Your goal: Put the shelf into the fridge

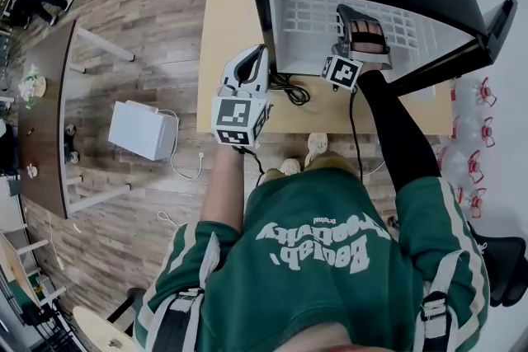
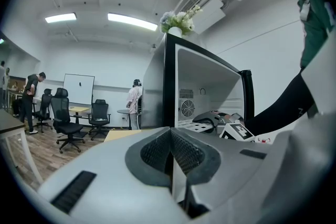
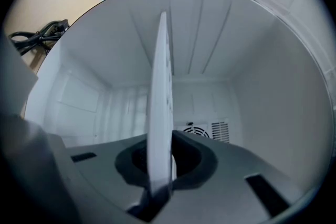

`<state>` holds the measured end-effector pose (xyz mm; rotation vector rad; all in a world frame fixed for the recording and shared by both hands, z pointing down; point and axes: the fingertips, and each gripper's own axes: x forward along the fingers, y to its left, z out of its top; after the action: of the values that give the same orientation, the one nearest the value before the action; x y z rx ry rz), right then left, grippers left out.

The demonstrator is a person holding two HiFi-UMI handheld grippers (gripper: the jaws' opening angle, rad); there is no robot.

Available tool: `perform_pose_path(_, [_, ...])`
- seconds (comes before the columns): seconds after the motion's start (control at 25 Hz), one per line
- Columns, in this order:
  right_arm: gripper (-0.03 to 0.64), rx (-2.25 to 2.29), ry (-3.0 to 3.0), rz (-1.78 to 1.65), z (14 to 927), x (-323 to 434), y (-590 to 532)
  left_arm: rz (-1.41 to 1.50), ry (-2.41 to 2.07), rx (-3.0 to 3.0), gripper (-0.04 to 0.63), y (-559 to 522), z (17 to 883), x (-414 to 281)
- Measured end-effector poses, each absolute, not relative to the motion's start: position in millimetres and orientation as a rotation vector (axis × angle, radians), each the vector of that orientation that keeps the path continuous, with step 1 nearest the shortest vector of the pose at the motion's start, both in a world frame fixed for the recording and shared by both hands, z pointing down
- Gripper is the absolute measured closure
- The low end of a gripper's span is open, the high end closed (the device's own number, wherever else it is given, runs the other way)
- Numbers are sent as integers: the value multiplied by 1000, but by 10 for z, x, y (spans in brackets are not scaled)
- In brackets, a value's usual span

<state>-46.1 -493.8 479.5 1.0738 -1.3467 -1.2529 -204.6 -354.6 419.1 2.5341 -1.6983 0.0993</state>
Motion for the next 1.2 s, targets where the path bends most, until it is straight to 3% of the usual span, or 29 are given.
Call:
perform_pose_path(0.24, [573,1061,-1371,-1224,4804,-498,-4944,114,-1693,2537,601,-3565,4211,-2056])
perform_pose_path(0.36, [526,1028,-1415,-1177,4837,-498,-4938,116,-1688,2543,601,-3552,4188,-2027])
perform_pose_path(0.44, [458,1017,-1449,-1155,4842,-477,-4911,110,-1682,2547,601,-3532,4164,-1991])
perform_pose_path(1.2, [371,1231,-1737,-940,4332,-178,-3842,98,-1654,2629,601,-3102,3909,-1551])
